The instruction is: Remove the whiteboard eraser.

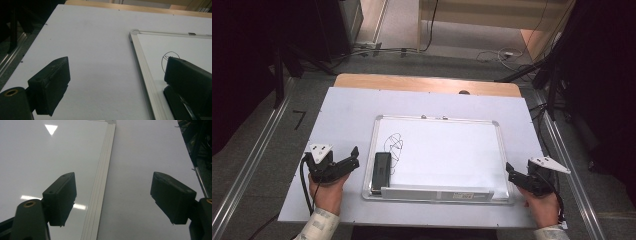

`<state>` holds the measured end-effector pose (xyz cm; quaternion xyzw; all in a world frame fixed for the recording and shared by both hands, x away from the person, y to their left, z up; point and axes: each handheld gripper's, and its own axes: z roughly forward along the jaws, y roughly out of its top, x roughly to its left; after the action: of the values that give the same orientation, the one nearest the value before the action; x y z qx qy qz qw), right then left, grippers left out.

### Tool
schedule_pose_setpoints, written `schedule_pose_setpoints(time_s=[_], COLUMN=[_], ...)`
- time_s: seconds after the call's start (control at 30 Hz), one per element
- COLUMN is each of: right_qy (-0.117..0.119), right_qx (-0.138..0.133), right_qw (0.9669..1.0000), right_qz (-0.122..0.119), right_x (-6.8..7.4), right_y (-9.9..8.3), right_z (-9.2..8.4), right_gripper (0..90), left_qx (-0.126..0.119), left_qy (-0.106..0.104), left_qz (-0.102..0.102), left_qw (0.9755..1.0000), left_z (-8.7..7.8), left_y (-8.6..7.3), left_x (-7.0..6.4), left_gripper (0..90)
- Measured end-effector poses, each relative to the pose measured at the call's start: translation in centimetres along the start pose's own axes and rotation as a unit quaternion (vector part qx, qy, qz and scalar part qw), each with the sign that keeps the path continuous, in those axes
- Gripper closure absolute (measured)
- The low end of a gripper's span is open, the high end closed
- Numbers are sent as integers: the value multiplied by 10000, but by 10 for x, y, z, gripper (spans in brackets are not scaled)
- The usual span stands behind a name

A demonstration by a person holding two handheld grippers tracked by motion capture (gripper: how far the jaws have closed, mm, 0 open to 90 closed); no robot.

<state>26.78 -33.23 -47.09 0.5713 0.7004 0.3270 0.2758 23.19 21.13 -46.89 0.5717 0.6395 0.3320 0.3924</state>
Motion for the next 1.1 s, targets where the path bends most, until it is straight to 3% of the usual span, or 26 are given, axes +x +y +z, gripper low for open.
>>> schedule_pose_setpoints(time_s=[1.1], right_qy=[20], right_qx=[5], right_qw=[10000], right_qz=[-22], right_x=[1], right_y=[0], right_z=[0], right_gripper=[196], left_qx=[310], left_qy=[-259], left_qz=[243], left_qw=[9989], left_z=[14], left_y=[-4], left_x=[-37], left_gripper=[75])
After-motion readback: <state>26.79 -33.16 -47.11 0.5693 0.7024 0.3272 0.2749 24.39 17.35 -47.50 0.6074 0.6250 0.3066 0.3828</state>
